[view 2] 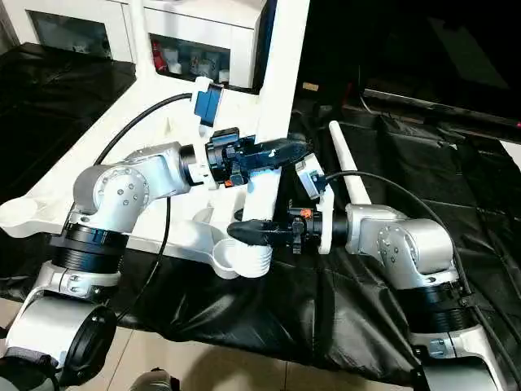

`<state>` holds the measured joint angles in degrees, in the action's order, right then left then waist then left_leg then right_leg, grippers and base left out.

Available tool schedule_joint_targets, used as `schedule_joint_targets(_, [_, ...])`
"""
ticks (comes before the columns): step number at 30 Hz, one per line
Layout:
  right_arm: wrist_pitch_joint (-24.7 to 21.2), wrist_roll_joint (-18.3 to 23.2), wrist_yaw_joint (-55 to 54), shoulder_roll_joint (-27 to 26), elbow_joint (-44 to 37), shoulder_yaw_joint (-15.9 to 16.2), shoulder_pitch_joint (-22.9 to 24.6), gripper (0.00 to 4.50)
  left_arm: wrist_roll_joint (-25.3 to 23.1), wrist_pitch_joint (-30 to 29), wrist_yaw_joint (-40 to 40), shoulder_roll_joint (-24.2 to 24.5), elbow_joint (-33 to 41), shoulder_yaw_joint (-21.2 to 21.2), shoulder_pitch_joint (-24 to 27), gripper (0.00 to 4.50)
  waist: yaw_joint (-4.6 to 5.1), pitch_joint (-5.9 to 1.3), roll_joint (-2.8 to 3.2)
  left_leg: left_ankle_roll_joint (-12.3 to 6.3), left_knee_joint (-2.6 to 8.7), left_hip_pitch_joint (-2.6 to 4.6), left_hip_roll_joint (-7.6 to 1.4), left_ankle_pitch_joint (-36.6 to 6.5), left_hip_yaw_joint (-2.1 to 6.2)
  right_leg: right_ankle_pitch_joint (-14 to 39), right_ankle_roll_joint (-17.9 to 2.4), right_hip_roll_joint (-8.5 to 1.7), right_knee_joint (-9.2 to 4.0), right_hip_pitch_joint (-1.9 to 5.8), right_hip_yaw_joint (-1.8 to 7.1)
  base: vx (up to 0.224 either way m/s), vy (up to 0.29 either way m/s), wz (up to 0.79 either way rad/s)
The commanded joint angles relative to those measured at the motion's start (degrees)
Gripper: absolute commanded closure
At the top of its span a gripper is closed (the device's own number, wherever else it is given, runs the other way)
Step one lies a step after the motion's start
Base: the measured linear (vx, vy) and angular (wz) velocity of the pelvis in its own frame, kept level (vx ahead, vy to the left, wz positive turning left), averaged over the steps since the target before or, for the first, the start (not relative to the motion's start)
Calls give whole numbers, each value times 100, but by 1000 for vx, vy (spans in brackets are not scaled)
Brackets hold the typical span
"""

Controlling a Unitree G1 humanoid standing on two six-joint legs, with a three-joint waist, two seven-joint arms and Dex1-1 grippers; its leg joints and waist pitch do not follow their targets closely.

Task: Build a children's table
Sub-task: Pick table leg

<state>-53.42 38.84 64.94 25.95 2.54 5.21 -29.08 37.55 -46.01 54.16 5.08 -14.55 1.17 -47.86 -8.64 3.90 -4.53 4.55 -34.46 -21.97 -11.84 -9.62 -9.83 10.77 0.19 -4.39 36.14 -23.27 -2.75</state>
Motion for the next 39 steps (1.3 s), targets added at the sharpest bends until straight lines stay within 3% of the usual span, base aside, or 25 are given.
schedule_joint_targets(1, [15,-21,2,46,21,30,62,232,100,-42,35,-36,88,18,-101,262,-20,-465,58,161,379,110,-95,-760,-2,379,-1287,-324,-370,353,181,0,0,0])
schedule_joint_targets(6, [76,-47,-64,13,24,9,96,252,101,-137,-129,-73,29,-37,-127,262,-18,-466,72,175,378,111,-97,-801,-1,412,-1287,-323,-371,351,182,0,0,0])
schedule_joint_targets(9, [146,-45,-196,-71,-27,-58,178,255,192,-108,-215,-172,-71,-197,-159,192,-25,-468,77,173,377,110,-96,-801,2,418,-1286,-326,-375,351,181,0,0,0])
schedule_joint_targets(14, [245,-8,-409,-234,-65,-197,241,259,271,359,-519,-369,-98,-589,-195,160,-22,-467,88,185,384,106,-98,-864,10,449,-1303,-331,-387,358,176,0,0,0])
schedule_joint_targets(17, [396,62,-723,-437,-128,-448,340,259,652,641,-898,-519,-37,-1202,-504,160,-23,-475,38,182,373,100,-96,-844,5,417,-1308,-338,-379,363,177,0,0,0])
schedule_joint_targets(19, [447,90,-832,-497,-201,-540,402,259,636,634,-903,-451,49,-1223,-575,160,-24,-467,52,166,377,108,-89,-844,6,471,-1279,-332,-381,346,173,0,0,0])
schedule_joint_targets(20, [448,90,-834,-498,-202,-541,403,259,633,635,-903,-449,51,-1221,-575,160,-34,-463,20,141,382,113,-93,-804,5,538,-1250,-337,-383,351,172,0,0,0])
schedule_joint_targets(23, [771,-39,-1202,-619,-411,-734,611,259,-147,982,-637,61,179,-750,-419,160,-13,-450,42,145,402,117,-102,-811,3,682,-1076,-325,-409,322,178,0,0,0])
schedule_joint_targets(26, [1196,-245,-1434,-667,-578,-836,824,259,-1158,1642,-14,869,288,98,16,160,19,-443,39,229,438,115,-113,-904,11,1056,-755,-330,-442,310,186,0,0,0])
schedule_joint_targets(27, [1196,-245,-1434,-667,-578,-836,824,259,-1158,1642,-14,869,288,98,16,160,6,-445,56,244,449,121,-118,-887,30,1114,-693,-345,-456,307,185,0,0,0])
schedule_joint_targets(28, [1448,-489,-1663,-702,-651,-837,948,259,-1530,1897,324,1299,357,533,286,160,15,-454,82,310,453,131,-128,-881,36,1087,-648,-349,-442,281,183,0,0,0])
schedule_joint_targets(30, [1568,-629,-1783,-715,-663,-821,992,259,-1623,1930,441,1449,385,674,383,160,47,-450,89,369,464,128,-119,-892,26,1056,-661,-334,-413,273,186,0,0,0])
schedule_joint_targets(31, [1861,-1081,-2355,-760,-434,-812,979,259,-1988,2273,737,1827,335,1093,637,160,61,-450,97,404,459,139,-113,-957,11,990,-754,-324,-407,265,186,0,0,0])
schedule_joint_targets(32, [1910,-1159,-2456,-765,-385,-811,972,259,-2053,2338,779,1883,319,1161,675,160,62,-440,129,458,477,143,-117,-990,20,1068,-748,-331,-428,230,185,0,0,0])
schedule_joint_targets(33, [2168,-1466,-2972,-827,-80,-889,912,259,-2408,2709,1014,2150,192,1529,855,160,80,-435,114,494,478,140,-105,-1056,10,1097,-754,-319,-417,240,189,0,0,0])
schedule_joint_targets(34, [2306,-1542,-3146,-868,47,-957,896,259,-2573,2904,1149,2251,117,1686,926,160,80,-432,169,552,485,179,-106,-1197,5,1234,-721,-324,-449,200,198,0,0,0])
schedule_joint_targets(35, [2452,-1611,-3260,-894,142,-1005,904,259,-2716,3171,1318,2337,42,1812,1012,160,68,-435,232,596,490,185,-101,-1300,18,1329,-723,-341,-451,207,204,0,0,0])
schedule_joint_targets(36, [2487,-1625,-3294,-904,162,-1024,914,259,-2768,3252,1335,2354,3,1843,1036,160,89,-430,200,594,484,192,-98,-1385,-5,1371,-713,-333,-475,191,212,0,0,0])
schedule_joint_targets(37, [2564,-1650,-3393,-935,196,-1084,953,259,-2882,3388,1406,2406,-128,1932,1089,160,82,-446,241,600,486,190,-102,-1458,12,1299,-757,-330,-449,216,211,0,0,0])
schedule_joint_targets(38, [2585,-1656,-3405,-946,167,-1100,994,259,-2946,3512,1489,2434,-227,1961,1117,160,87,-444,220,572,483,190,-103,-1459,5,1194,-808,-322,-433,216,212,0,0,0])
schedule_joint_targets(39, [2590,-1658,-3409,-952,127,-1108,1037,259,-2994,3612,1559,2460,-318,1985,1137,160,78,-446,263,557,479,178,-99,-1413,13,1115,-835,-327,-423,230,215,0,0,0])
